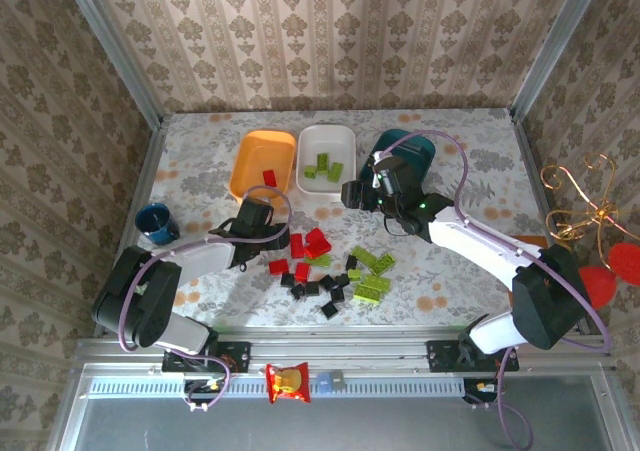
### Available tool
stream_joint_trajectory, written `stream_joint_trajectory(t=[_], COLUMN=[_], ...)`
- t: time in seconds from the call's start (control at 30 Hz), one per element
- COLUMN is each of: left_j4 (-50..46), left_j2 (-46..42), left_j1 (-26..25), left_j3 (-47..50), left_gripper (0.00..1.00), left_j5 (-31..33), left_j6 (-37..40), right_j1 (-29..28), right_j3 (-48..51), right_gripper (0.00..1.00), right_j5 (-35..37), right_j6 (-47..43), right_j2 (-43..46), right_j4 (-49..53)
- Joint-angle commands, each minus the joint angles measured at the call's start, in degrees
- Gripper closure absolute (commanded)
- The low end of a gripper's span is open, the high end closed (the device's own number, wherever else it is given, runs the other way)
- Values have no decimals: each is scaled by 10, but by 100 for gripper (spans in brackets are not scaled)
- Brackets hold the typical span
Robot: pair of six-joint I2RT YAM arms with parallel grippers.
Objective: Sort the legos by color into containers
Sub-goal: Pick up the lego from the center of the table.
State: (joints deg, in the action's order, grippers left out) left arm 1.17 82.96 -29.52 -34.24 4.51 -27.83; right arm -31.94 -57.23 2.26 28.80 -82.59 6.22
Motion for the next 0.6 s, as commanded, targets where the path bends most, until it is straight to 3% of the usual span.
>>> stream_joint_trajectory(t=[0.0, 0.17, 0.37, 0.57], left_j4=[9, -13, -72, -69], left_j2=[-2, -55, -143, -107], left_j1=[3, 3, 6, 61], left_j3=[6, 2, -49, -139], left_gripper=[33, 43, 44, 43], left_j5=[-1, -9, 13, 38], left_j6=[4, 0, 2, 21], right_j1=[-3, -3, -3, -3], right_j3=[8, 14, 28, 40], right_gripper=[22, 22, 22, 22], right_j5=[18, 22, 22, 25], right_j6=[8, 11, 18, 23], right_j2=[17, 23, 25, 46], right_j4=[-5, -5, -7, -6])
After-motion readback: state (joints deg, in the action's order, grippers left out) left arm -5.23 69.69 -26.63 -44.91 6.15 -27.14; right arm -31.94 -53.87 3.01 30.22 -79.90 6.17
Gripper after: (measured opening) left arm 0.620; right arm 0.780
